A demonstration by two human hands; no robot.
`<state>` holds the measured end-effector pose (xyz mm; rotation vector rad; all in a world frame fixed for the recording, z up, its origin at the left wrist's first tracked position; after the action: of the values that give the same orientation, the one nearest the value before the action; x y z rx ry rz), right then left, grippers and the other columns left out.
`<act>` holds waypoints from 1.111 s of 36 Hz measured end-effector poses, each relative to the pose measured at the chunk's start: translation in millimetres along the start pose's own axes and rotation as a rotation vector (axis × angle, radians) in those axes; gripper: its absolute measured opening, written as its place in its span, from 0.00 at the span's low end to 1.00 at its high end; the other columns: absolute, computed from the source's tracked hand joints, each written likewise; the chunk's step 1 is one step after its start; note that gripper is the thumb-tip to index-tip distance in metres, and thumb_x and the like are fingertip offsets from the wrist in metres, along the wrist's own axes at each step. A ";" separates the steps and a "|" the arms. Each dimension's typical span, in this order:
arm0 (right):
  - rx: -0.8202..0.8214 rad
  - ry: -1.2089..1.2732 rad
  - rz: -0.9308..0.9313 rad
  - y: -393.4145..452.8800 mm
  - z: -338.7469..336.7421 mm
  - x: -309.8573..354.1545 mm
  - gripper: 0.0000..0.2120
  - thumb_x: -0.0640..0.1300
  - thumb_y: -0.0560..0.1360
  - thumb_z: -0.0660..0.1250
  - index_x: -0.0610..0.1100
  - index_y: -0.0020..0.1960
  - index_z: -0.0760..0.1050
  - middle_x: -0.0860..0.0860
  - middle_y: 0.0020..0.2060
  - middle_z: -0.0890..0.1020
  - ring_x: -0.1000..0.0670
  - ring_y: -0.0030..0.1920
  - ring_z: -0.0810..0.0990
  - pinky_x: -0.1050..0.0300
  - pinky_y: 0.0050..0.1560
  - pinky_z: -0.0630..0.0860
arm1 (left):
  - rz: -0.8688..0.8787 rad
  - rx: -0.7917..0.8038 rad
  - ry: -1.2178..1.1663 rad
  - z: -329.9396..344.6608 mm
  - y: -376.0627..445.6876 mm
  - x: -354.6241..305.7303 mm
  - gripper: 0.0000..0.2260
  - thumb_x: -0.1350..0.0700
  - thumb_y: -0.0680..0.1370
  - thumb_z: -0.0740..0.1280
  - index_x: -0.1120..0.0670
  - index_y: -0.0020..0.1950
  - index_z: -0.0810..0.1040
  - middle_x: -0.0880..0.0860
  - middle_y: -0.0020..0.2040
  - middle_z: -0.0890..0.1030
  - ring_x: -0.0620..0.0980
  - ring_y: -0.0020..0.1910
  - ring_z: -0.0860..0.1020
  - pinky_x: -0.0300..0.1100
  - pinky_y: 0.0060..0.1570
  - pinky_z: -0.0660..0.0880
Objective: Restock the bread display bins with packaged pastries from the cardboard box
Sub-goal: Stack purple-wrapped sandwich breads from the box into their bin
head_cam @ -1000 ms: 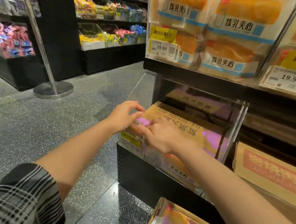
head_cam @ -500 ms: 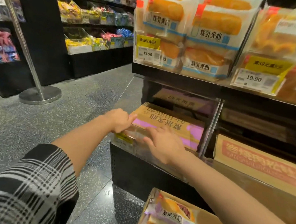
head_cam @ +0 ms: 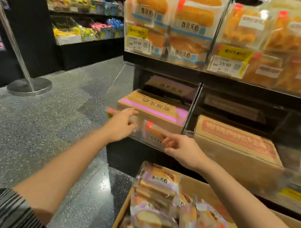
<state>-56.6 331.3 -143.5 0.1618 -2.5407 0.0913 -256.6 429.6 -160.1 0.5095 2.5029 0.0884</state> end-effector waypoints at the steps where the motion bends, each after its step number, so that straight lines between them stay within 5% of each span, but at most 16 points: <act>1: 0.083 -0.050 0.045 -3.2 3.0 -3.4 0.15 0.43 0.76 0.68 0.43 0.62 0.76 0.48 0.55 0.81 0.49 0.56 0.79 0.60 0.54 0.73 | -0.001 -0.010 -0.027 3.4 -4.7 -3.8 0.21 0.60 0.78 0.65 0.57 0.71 0.70 0.55 0.72 0.69 0.53 0.67 0.71 0.42 0.66 0.64; 4: 0.250 -0.201 0.125 -21.2 22.1 -18.5 0.22 0.47 0.75 0.70 0.42 0.67 0.73 0.46 0.61 0.78 0.47 0.61 0.76 0.58 0.55 0.71 | -0.008 0.094 -0.097 23.5 -34.5 -24.0 0.16 0.57 0.79 0.65 0.53 0.66 0.74 0.53 0.63 0.77 0.52 0.62 0.75 0.45 0.63 0.70; 9: 0.264 -0.223 0.351 -33.4 54.5 -53.7 0.27 0.57 0.77 0.65 0.39 0.66 0.68 0.44 0.61 0.77 0.43 0.60 0.76 0.56 0.49 0.70 | -0.065 0.508 0.046 57.9 -87.7 -39.8 0.15 0.53 0.80 0.64 0.53 0.65 0.75 0.52 0.61 0.78 0.50 0.60 0.76 0.36 0.53 0.68; 12: 0.207 -0.048 0.481 -35.6 62.3 -71.1 0.21 0.58 0.79 0.61 0.39 0.49 0.77 0.45 0.48 0.81 0.42 0.54 0.78 0.56 0.44 0.71 | -0.123 0.566 0.169 65.0 -108.7 -39.4 0.16 0.53 0.80 0.62 0.54 0.67 0.74 0.53 0.63 0.77 0.51 0.60 0.75 0.35 0.49 0.66; 14: 0.203 0.023 0.510 -38.2 69.3 -77.5 0.23 0.59 0.79 0.60 0.42 0.36 0.72 0.47 0.38 0.77 0.45 0.47 0.76 0.57 0.37 0.69 | -0.158 0.530 0.193 67.0 -118.3 -38.9 0.15 0.53 0.80 0.62 0.52 0.66 0.75 0.52 0.61 0.78 0.51 0.58 0.76 0.35 0.45 0.66; 17: 0.123 0.190 0.604 -38.2 81.8 -87.0 0.20 0.60 0.74 0.67 0.41 0.46 0.76 0.46 0.46 0.77 0.45 0.49 0.77 0.57 0.44 0.70 | -0.220 0.407 0.191 72.4 -124.9 -34.5 0.12 0.53 0.80 0.61 0.50 0.62 0.77 0.53 0.58 0.80 0.54 0.56 0.77 0.41 0.51 0.73; 20: 0.059 0.312 0.643 -37.0 88.8 -92.1 0.18 0.56 0.72 0.72 0.41 0.42 0.75 0.48 0.39 0.78 0.49 0.41 0.77 0.56 0.43 0.72 | -0.285 0.299 0.150 81.3 -124.6 -32.8 0.12 0.53 0.80 0.60 0.52 0.61 0.77 0.55 0.56 0.81 0.55 0.55 0.78 0.45 0.52 0.74; 25: -0.035 0.442 0.658 -33.8 89.2 -89.9 0.20 0.45 0.65 0.79 0.41 0.53 0.76 0.45 0.45 0.82 0.46 0.46 0.82 0.47 0.52 0.80 | -0.421 0.168 -0.004 91.0 -113.0 -35.7 0.22 0.51 0.80 0.62 0.57 0.73 0.67 0.57 0.69 0.72 0.55 0.66 0.72 0.45 0.62 0.68; 29: -0.114 0.566 0.529 -28.2 77.5 -82.8 0.16 0.35 0.67 0.76 0.41 0.51 0.74 0.45 0.48 0.82 0.46 0.48 0.82 0.46 0.49 0.81 | -0.519 0.093 -0.284 91.6 -102.7 -35.8 0.32 0.47 0.76 0.69 0.59 0.75 0.62 0.57 0.72 0.69 0.54 0.69 0.70 0.45 0.63 0.67; 32: -0.084 0.799 0.385 -27.7 62.7 -74.9 0.14 0.31 0.71 0.72 0.41 0.53 0.72 0.45 0.44 0.80 0.48 0.43 0.80 0.56 0.39 0.79 | -0.590 0.067 -0.602 87.1 -100.5 -39.8 0.39 0.49 0.71 0.75 0.58 0.75 0.61 0.56 0.69 0.72 0.54 0.66 0.73 0.43 0.60 0.68; 36: 0.035 1.024 0.359 -25.6 53.2 -66.6 0.15 0.37 0.75 0.69 0.37 0.60 0.72 0.41 0.47 0.80 0.44 0.47 0.76 0.49 0.48 0.74 | -0.542 0.031 -0.893 80.7 -98.5 -45.9 0.11 0.56 0.69 0.76 0.53 0.49 0.80 0.50 0.44 0.84 0.51 0.48 0.82 0.44 0.52 0.77; 40: -0.005 1.023 0.480 -20.9 49.9 -63.9 0.14 0.52 0.81 0.59 0.41 0.51 0.74 0.39 0.46 0.80 0.45 0.44 0.77 0.54 0.41 0.75 | -0.540 -0.186 -0.969 73.4 -94.0 -49.5 0.08 0.60 0.70 0.76 0.52 0.42 0.78 0.50 0.41 0.82 0.48 0.42 0.80 0.42 0.47 0.77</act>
<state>-28.9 311.7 -220.1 -0.4069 -1.5080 0.2726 -210.1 320.4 -211.1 -0.1981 1.5736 -0.1140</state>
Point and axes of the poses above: each hand's wrist, its own y-axis towards the middle knuckle, its own z-axis out of the palm, x = y × z, the point moved 1 cm from there along y, towards the middle knuckle
